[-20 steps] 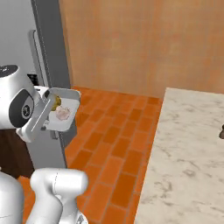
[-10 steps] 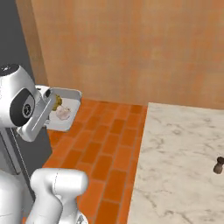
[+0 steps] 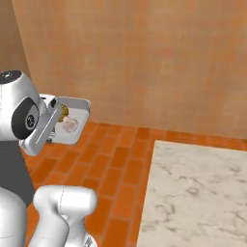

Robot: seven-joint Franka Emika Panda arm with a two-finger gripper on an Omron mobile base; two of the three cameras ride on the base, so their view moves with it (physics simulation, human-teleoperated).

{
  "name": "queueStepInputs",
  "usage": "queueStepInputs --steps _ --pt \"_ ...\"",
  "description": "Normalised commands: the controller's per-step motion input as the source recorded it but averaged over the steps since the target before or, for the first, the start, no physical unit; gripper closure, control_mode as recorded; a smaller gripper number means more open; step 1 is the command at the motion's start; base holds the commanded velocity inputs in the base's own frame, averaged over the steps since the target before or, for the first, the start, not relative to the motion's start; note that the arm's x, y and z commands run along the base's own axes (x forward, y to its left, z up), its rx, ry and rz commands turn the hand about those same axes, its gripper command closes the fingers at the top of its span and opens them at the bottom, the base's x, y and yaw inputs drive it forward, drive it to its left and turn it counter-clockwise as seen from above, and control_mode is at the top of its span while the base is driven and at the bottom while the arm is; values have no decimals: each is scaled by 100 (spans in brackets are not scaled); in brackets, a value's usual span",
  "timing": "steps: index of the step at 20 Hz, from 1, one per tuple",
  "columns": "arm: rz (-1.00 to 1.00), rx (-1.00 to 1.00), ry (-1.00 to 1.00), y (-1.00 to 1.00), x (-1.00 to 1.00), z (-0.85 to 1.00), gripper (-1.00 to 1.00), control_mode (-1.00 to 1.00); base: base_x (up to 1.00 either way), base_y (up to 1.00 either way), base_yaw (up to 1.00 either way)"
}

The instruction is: Take the meat container that has the chicken drumstick and place it on the second highest rack of the freezer. Then take the vegetable container that has the garlic and squash and place it on the highest rack of the freezer.

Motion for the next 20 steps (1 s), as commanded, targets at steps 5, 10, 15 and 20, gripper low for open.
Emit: queueStepInputs --steps 5,10,15,20 --pt "0 0 0 0 0 0 100 100 100 -3 9" --pt "0 0 0 0 0 0 100 100 100 -29 52" --pt "0 0 0 0 0 0 100 100 65 -27 77" --pt "0 0 0 0 0 0 100 100 16 -5 92"
